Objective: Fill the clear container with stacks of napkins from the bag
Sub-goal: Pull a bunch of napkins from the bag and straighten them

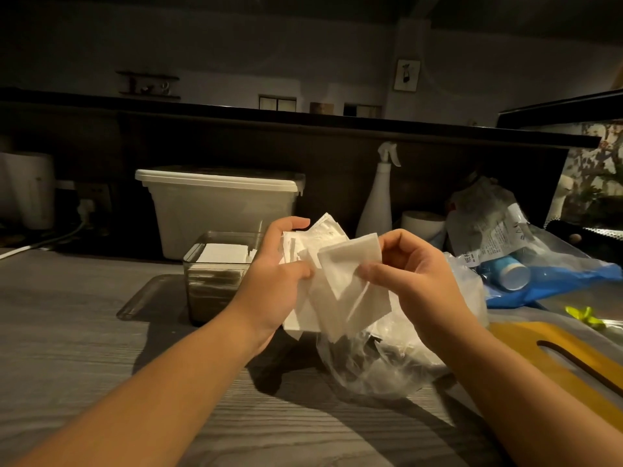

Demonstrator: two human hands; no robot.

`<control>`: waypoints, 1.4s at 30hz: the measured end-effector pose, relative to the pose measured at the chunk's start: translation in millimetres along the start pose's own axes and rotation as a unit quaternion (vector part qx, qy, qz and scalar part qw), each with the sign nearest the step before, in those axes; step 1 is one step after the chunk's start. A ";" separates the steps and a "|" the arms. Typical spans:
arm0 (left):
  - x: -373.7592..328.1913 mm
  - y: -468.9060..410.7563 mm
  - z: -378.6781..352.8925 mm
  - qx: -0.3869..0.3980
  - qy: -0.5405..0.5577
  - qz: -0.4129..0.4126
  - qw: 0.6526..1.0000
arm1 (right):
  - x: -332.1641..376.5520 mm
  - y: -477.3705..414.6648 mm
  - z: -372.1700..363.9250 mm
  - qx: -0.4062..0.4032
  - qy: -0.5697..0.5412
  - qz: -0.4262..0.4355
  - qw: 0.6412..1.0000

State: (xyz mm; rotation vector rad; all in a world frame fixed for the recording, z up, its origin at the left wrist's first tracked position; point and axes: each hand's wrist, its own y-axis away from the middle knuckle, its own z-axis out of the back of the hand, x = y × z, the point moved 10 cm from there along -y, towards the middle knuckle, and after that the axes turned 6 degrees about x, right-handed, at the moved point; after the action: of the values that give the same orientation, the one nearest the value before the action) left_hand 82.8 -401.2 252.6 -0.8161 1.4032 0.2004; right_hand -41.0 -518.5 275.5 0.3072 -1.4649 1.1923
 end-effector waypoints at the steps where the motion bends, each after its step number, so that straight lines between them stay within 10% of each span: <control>1: 0.4 -0.2 -1.2 0.006 -0.007 -0.003 1.000 | 0.7 0.1 -2.1 0.012 0.011 -0.001 1.000; 27: 1.4 2.7 -2.2 0.002 0.043 -0.001 0.999 | -32.1 0.1 -13.9 -0.002 0.101 -0.100 0.990; 42: -16.9 5.5 3.1 -0.037 0.010 -0.042 0.998 | -66.7 11.0 -32.5 0.050 -0.141 -0.270 0.951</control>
State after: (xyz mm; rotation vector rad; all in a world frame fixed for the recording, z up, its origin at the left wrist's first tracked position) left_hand 78.7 -389.8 265.8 -0.9379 1.3829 0.1802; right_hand -10.0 -516.1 207.2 0.9176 -1.4329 0.7950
